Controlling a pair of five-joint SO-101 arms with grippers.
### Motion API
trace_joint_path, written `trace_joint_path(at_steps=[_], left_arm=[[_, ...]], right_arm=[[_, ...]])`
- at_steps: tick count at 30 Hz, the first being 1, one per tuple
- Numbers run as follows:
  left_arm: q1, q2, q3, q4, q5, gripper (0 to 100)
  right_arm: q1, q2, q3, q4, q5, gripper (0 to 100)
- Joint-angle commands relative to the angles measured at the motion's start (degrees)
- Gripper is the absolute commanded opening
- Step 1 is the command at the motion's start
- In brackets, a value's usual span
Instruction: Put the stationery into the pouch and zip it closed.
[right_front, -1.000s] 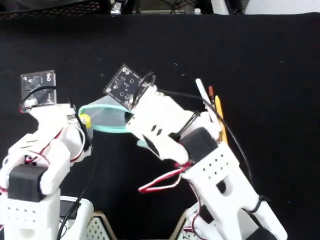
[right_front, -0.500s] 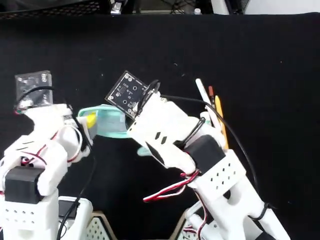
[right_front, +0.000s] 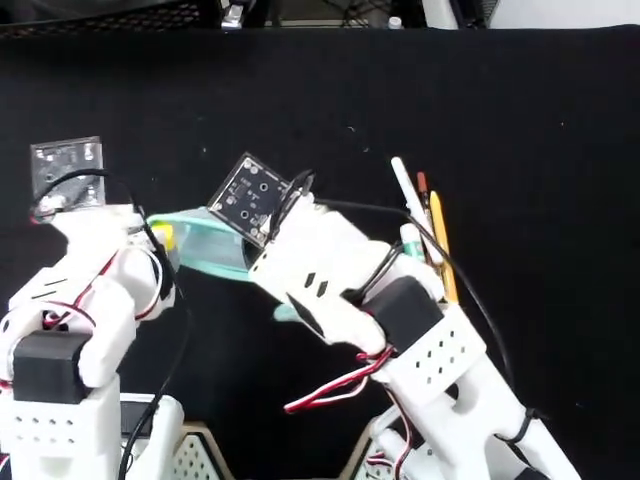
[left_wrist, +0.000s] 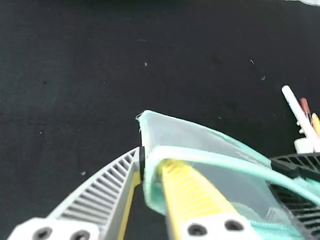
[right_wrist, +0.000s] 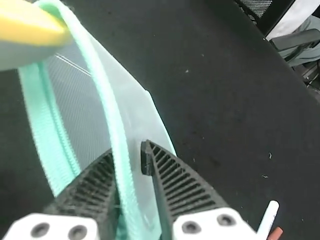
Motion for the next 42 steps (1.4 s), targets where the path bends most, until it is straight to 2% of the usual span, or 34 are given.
trace_joint_path(at_steps=[1, 10, 17, 25, 31, 36, 42], left_arm=[[1.8, -0.4, 0.1, -1.7, -1.8, 3], [3.1, -0.3, 1.7, -1.7, -1.9, 4], [2.9, -0.5, 2.1, -1.1, -1.9, 19], [2.9, 0.0, 2.2, -1.5, -1.9, 17], [2.9, -0.6, 0.8, -1.2, -1.9, 2], [3.3, -0.6, -1.6, 2.5, -1.9, 3], [3.4, -0.6, -2.1, 3.7, -1.7, 3]], right_arm=[[0.1, -0.7, 0.0, 0.0, 1.0, 1.2], [-4.0, -6.6, -0.4, 5.3, 4.8, 1.2], [-4.0, -8.8, -0.3, 6.9, 5.1, 1.2], [-4.0, -8.7, 1.5, 6.9, 5.2, 1.2], [-2.3, -8.5, 1.5, 6.5, 5.3, 1.2], [4.6, -8.5, 1.5, 5.4, 7.2, 1.2], [5.5, -8.4, 3.8, -0.4, 7.2, 1.2]])
